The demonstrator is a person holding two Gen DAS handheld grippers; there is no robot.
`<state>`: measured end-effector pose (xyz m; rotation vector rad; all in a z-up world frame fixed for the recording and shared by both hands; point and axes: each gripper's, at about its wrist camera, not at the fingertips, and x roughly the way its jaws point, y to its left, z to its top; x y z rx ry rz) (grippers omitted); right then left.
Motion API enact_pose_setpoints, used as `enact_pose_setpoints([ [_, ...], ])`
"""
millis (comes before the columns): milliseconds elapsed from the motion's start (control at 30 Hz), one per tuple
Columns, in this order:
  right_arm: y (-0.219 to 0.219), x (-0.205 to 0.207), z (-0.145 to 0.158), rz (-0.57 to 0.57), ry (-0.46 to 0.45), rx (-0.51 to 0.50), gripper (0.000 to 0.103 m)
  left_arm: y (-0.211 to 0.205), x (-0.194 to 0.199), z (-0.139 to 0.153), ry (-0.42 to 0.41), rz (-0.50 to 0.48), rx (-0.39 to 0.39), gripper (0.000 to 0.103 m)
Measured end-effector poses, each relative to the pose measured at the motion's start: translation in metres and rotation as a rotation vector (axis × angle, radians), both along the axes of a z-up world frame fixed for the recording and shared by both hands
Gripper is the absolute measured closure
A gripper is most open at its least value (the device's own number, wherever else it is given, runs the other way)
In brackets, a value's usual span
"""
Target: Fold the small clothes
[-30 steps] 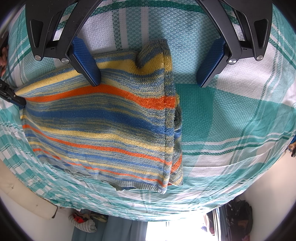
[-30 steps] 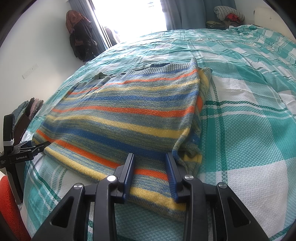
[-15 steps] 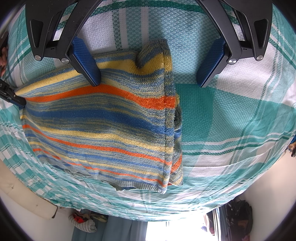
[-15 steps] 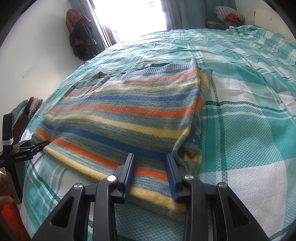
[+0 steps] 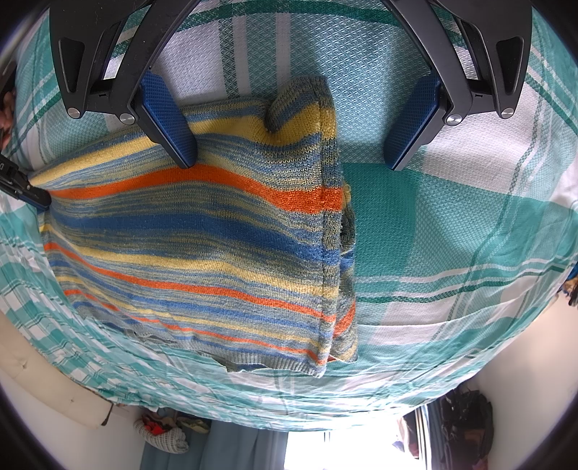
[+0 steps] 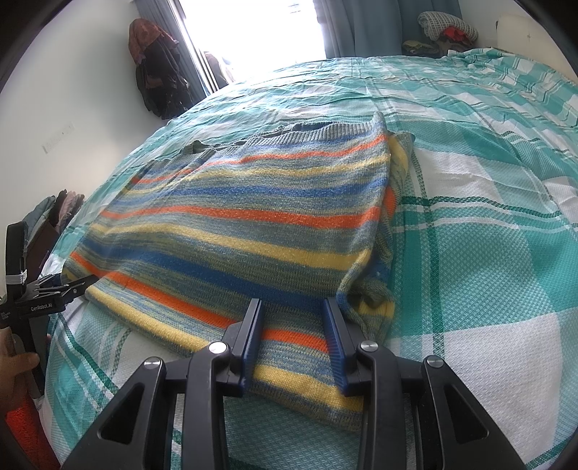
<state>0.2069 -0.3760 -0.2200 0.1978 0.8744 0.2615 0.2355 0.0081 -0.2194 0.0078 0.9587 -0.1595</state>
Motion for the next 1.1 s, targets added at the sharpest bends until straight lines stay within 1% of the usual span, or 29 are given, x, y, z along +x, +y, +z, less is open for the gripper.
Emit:
enact_pose_setpoints([
  [200, 0.000, 0.000, 0.000, 0.000, 0.000, 0.001, 0.069, 0.000, 0.000, 0.000, -0.001, 0.003, 0.003, 0.000],
  [333, -0.001, 0.000, 0.000, 0.000, 0.007, 0.003, 0.069, 0.001, 0.006, 0.002, 0.040, 0.003, -0.006, 0.001],
  [367, -0.001, 0.001, 0.001, 0.001, 0.014, 0.009, 0.069, 0.001, 0.005, 0.005, 0.049, 0.003, 0.002, 0.001],
  [433, -0.006, 0.003, 0.008, 0.008, 0.051, 0.041, 0.069, -0.001, -0.004, 0.016, 0.070, 0.041, 0.054, 0.003],
  [467, -0.011, 0.003, 0.013, 0.005, 0.072, 0.064, 0.068, -0.003, -0.013, 0.024, 0.069, 0.058, 0.078, 0.003],
  [500, -0.019, 0.000, 0.020, -0.009, 0.084, 0.097, 0.067, -0.008, -0.023, 0.034, 0.055, 0.046, 0.085, 0.003],
  [533, -0.027, -0.005, 0.026, -0.022, 0.081, 0.127, 0.060, -0.016, -0.035, 0.045, 0.024, -0.002, 0.082, 0.003],
  [567, -0.037, -0.011, 0.033, -0.034, 0.070, 0.160, 0.054, -0.029, -0.047, 0.056, -0.015, -0.071, 0.083, 0.003],
  [633, -0.063, -0.018, 0.048, -0.077, 0.055, 0.179, 0.047, -0.069, -0.071, 0.074, -0.087, -0.266, 0.097, 0.003],
  [700, -0.085, -0.016, 0.057, -0.109, 0.072, 0.200, 0.047, -0.109, -0.084, 0.079, -0.106, -0.432, 0.110, 0.003],
  [733, -0.100, -0.012, 0.062, -0.135, 0.091, 0.222, 0.047, -0.141, -0.090, 0.079, -0.115, -0.548, 0.121, 0.003],
  [767, -0.109, -0.009, 0.065, -0.154, 0.098, 0.232, 0.047, -0.160, -0.093, 0.078, -0.123, -0.607, 0.130, 0.003],
  [833, -0.126, -0.004, 0.072, -0.182, 0.104, 0.251, 0.047, -0.208, -0.094, 0.072, -0.146, -0.732, 0.160, 0.009],
  [900, -0.135, 0.005, 0.077, -0.180, 0.124, 0.292, 0.046, -0.256, -0.084, 0.059, -0.126, -0.803, 0.204, 0.019],
  [933, -0.137, 0.010, 0.078, -0.175, 0.133, 0.312, 0.046, -0.271, -0.079, 0.053, -0.112, -0.813, 0.212, 0.019],
  [1000, -0.139, 0.024, 0.076, -0.149, 0.169, 0.371, 0.046, -0.298, -0.065, 0.036, -0.077, -0.802, 0.231, 0.021],
  [1033, -0.139, 0.032, 0.074, -0.134, 0.189, 0.394, 0.045, -0.308, -0.056, 0.026, -0.057, -0.784, 0.244, 0.025],
  [1067, -0.139, 0.037, 0.072, -0.122, 0.203, 0.405, 0.045, -0.314, -0.050, 0.018, -0.035, -0.769, 0.239, 0.036],
  [1100, -0.137, 0.045, 0.070, -0.106, 0.217, 0.408, 0.045, -0.315, -0.045, 0.015, -0.025, -0.754, 0.210, 0.050],
])
